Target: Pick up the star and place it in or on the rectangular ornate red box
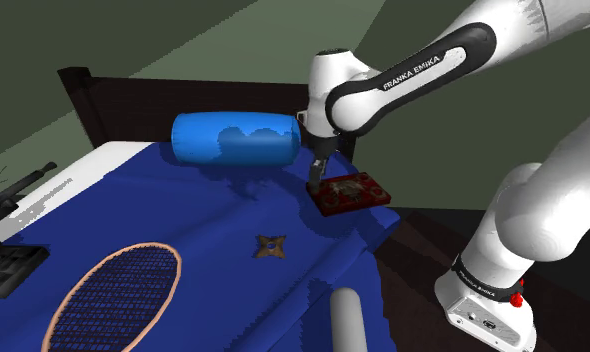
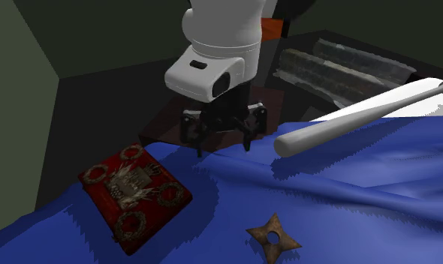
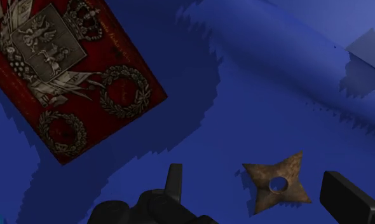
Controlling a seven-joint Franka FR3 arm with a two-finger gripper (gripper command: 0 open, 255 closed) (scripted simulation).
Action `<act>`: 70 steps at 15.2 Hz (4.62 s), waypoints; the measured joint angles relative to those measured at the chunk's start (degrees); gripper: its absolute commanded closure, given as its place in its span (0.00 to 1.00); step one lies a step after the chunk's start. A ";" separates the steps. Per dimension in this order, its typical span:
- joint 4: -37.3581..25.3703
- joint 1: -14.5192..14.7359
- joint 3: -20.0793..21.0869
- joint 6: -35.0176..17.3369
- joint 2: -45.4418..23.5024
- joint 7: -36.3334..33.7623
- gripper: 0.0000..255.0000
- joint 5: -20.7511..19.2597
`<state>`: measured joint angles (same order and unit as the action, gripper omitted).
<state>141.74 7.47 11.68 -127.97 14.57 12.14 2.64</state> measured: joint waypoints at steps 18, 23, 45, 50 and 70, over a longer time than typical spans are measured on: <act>-15.01 7.19 4.25 -17.97 -34.97 -3.47 0.00 -12.06; -14.95 7.87 3.21 -21.08 -38.13 -4.40 0.00 -13.68; -14.89 7.79 3.56 -20.29 -37.22 -4.30 1.00 -13.27; -14.63 6.96 4.67 -17.23 -33.77 -3.11 1.00 -11.55; -9.66 1.14 4.35 -9.58 -20.40 7.96 1.00 -4.71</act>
<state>132.08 8.61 16.03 -137.56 -5.83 20.10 -2.07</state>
